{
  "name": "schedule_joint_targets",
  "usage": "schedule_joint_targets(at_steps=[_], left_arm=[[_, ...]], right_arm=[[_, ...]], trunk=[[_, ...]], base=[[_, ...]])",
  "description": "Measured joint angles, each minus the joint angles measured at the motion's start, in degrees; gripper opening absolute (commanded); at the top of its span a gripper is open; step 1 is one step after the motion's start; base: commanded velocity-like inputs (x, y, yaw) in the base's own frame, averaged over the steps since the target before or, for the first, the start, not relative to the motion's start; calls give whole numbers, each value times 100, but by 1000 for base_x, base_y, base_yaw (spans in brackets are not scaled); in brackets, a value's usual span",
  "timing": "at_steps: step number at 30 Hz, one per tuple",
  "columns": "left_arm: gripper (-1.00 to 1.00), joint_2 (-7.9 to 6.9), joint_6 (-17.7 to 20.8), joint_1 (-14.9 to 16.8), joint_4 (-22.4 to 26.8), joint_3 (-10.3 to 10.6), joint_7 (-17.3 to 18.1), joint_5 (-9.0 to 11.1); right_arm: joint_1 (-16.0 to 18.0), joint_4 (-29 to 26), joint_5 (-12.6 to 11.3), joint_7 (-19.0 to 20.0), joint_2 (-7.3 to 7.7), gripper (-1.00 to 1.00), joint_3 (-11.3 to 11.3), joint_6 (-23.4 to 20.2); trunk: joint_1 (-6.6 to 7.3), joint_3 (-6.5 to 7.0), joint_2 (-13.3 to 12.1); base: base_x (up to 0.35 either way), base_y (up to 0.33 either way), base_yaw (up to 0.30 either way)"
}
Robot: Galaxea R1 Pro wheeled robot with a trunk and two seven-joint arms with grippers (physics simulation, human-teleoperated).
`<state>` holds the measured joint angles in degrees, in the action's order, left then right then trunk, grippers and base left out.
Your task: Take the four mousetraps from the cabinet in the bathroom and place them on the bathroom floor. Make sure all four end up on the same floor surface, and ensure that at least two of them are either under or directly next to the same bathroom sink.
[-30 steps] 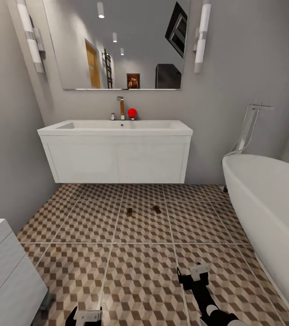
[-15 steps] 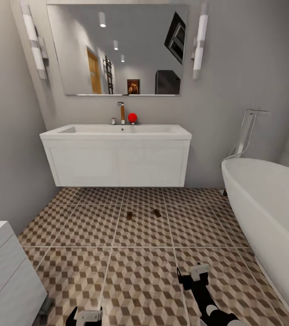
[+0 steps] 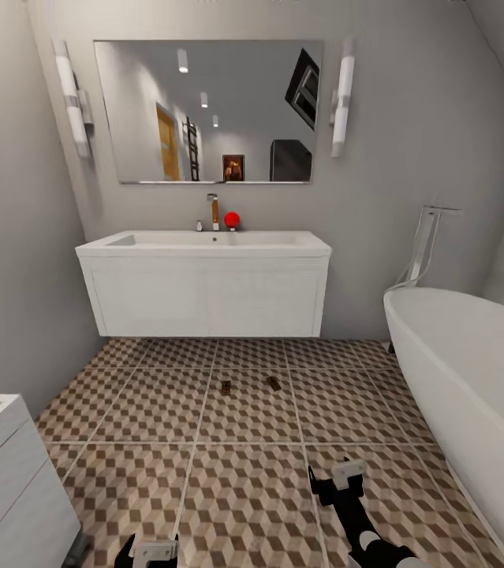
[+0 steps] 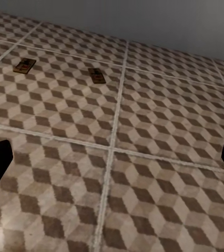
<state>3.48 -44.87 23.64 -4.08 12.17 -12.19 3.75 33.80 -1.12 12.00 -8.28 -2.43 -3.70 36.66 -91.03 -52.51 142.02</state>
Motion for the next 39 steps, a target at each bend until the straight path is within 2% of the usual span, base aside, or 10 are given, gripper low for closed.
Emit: schedule_joint_targets(at_steps=[39], left_arm=[[100, 0, 5, 0, 0, 4, 0, 0]], right_arm=[[-44, 0, 2, 2, -11, 100, 0, 3]], trunk=[[857, 700, -1564]], base=[[0, 0, 0]])
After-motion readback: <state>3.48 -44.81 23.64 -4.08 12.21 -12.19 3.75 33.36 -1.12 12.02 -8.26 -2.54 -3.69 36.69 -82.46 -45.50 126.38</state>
